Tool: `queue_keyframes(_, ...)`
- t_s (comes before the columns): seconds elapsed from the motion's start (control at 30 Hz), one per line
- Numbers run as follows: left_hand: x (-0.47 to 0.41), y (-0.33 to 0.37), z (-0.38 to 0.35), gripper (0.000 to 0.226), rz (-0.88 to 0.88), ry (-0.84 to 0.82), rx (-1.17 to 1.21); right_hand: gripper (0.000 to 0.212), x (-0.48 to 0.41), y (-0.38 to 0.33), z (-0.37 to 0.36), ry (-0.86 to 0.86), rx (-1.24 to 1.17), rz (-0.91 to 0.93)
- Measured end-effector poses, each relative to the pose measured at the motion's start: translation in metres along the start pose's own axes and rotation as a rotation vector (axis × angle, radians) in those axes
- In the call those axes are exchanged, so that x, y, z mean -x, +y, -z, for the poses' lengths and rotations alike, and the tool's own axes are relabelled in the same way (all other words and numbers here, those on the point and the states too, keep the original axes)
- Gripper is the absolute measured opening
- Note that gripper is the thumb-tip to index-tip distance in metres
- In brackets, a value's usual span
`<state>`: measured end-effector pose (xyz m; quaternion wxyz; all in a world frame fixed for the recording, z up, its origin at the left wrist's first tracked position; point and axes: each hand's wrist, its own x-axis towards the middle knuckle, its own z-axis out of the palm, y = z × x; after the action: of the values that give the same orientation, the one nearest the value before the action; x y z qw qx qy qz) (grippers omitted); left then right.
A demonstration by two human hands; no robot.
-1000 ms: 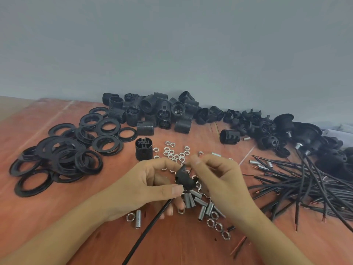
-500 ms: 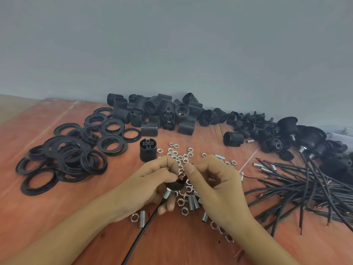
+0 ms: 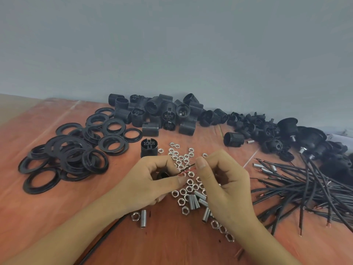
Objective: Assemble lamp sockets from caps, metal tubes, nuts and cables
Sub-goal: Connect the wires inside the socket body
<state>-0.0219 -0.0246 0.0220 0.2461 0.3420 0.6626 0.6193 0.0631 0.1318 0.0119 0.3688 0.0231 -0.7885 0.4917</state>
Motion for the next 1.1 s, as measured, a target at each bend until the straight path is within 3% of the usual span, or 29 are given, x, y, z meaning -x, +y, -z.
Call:
queue_keyframes(0.2,0.002,0.003,0.000,0.013,-0.052,0.009,0.064,0.036,0.001,0.004,0.004,-0.099,-0.034,-0.029)
queue_keyframes(0.43,0.000,0.006,0.002,0.020,-0.101,0.184,0.180,0.043,-0.021,0.002,0.004,-0.269,-0.012,-0.115)
queue_keyframes(0.57,-0.002,0.003,0.009,0.024,-0.176,0.326,0.129,0.026,-0.076,0.006,-0.013,-0.322,0.198,-0.155)
queue_keyframes(0.7,-0.004,-0.003,0.016,0.018,-0.221,0.432,0.103,0.048,-0.122,0.018,-0.054,-0.521,0.497,-0.043)
queue_keyframes(0.83,-0.006,-0.010,0.019,0.013,-0.274,0.451,0.049,0.053,-0.142,0.029,-0.091,-0.729,0.684,-0.020)
queue_keyframes(1.1,-0.007,-0.015,0.020,0.007,-0.382,0.553,-0.161,0.050,-0.155,0.033,-0.104,-0.783,0.828,0.056)
